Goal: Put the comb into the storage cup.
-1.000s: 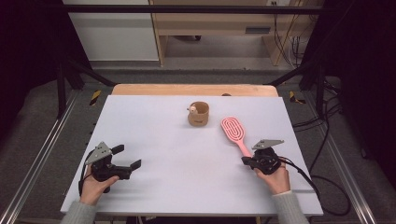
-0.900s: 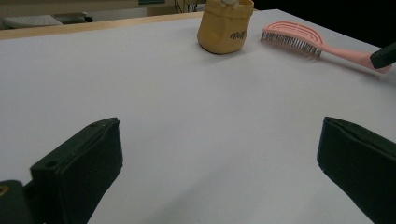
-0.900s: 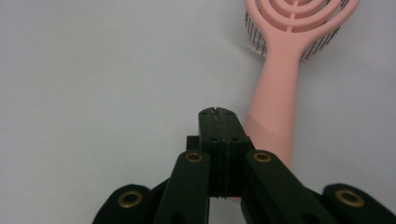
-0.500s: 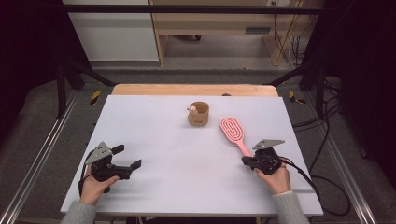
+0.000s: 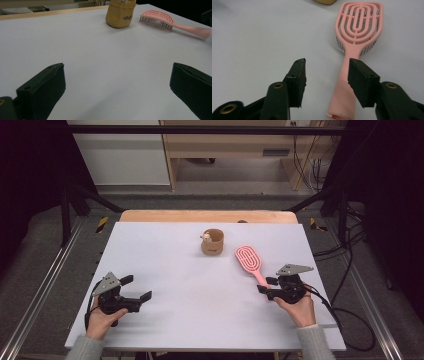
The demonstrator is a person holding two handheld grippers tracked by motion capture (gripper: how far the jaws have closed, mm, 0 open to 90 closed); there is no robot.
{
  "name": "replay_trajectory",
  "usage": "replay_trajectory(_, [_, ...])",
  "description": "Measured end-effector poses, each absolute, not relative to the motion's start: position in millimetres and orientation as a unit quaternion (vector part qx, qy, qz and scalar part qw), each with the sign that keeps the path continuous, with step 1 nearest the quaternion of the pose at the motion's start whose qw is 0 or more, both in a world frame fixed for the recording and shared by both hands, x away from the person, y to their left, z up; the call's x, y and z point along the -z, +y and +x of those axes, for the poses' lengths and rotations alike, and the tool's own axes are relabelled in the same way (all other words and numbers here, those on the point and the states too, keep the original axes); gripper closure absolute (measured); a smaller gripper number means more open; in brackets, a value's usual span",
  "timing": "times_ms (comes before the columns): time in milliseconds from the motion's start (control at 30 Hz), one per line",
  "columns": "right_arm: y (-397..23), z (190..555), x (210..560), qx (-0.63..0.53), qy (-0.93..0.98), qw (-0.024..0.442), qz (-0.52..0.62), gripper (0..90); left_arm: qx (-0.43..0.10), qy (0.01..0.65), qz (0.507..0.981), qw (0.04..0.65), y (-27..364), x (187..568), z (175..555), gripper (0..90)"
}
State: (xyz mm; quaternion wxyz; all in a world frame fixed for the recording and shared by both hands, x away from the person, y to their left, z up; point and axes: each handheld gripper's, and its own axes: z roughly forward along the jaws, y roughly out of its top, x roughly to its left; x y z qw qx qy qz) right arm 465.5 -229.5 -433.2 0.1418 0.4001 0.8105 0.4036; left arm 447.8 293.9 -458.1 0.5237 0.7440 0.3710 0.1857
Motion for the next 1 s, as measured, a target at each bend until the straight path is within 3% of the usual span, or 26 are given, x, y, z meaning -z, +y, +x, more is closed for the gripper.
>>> replay_trajectory(233, [-229.3,470.5,428.6,-0.403,0.806,0.155,0.405,23.0,-0.185,0.371,0.745,0.523,293.8,458.4,448.2,0.3])
replay_trajectory(433, [-226.1,475.3,424.5,-0.398,0.803,0.170,0.409,10.4,-0.185,0.372,0.744,0.523,293.9,458.6,448.3,0.3])
replay_trajectory(667, [-221.0,479.8,417.7,-0.403,0.800,0.181,0.406,2.1,-0.185,0.371,0.744,0.523,293.8,458.5,448.2,0.3])
replay_trajectory(1000, [-220.4,486.6,411.5,-0.406,0.794,0.188,0.411,0.5,-0.185,0.372,0.746,0.521,293.7,459.0,448.6,0.3])
